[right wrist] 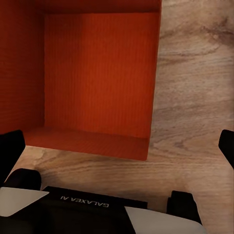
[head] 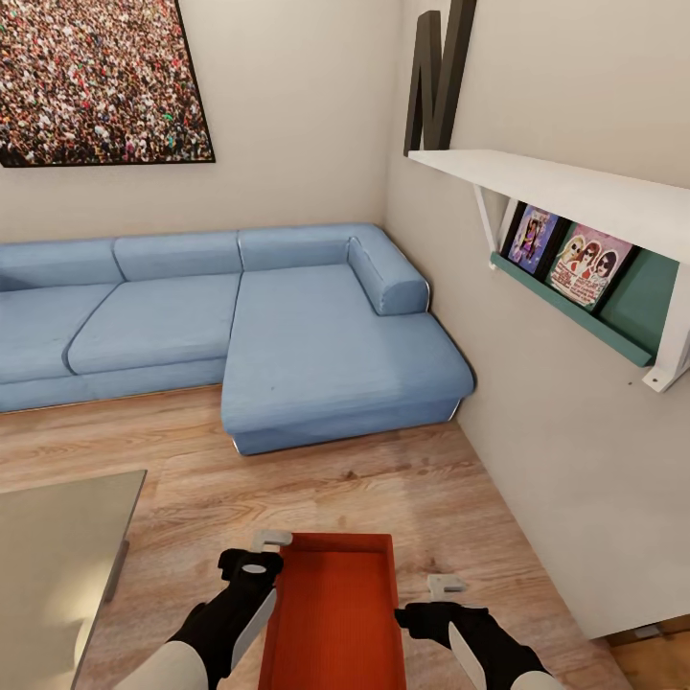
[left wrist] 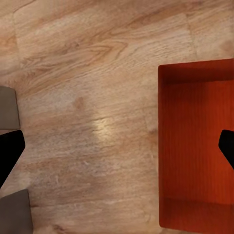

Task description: Move the two storage containers from the living room to the garage. In the garage, place one container on the floor and stack the other container on top of it (either order is fine).

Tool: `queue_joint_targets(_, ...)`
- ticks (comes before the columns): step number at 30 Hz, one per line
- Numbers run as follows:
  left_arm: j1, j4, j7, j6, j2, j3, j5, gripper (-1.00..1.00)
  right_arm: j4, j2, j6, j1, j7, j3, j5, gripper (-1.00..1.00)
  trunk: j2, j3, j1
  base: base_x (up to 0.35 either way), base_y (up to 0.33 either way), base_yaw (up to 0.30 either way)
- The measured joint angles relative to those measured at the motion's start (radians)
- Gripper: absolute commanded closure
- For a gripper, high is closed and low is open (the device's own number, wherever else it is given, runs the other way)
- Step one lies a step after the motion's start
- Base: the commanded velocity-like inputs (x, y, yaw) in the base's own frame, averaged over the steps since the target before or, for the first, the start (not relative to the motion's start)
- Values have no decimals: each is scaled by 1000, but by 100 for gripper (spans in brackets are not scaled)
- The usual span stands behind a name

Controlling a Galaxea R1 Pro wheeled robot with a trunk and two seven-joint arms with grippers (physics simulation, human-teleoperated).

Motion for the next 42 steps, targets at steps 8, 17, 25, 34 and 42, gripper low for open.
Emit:
queue_joint_targets(8,0,-2,0,-3,2,0,0,-100,0,1,0,0,0,1,1,-100,0,0,0,0,0,0)
queue_joint_targets(17,0,-2,0,-4,1,0,0,-100,0,1,0,0,0,1,1,-100,0,0,0,0,0,0)
queue_joint_targets(25,0,-2,0,-4,2,0,0,-100,0,1,0,0,0,1,0,-100,0,0,0,0,0,0)
queue_joint_targets(34,0,-1,1,-4,2,0,0,-100,1,2,0,0,0,1,1,-100,-63,-28,34,0,0,0)
queue_joint_targets(42,0,5,1,-4,2,0,1,-100,2,2,1,0,0,1,1,-100,-119,-53,65,0,0,0)
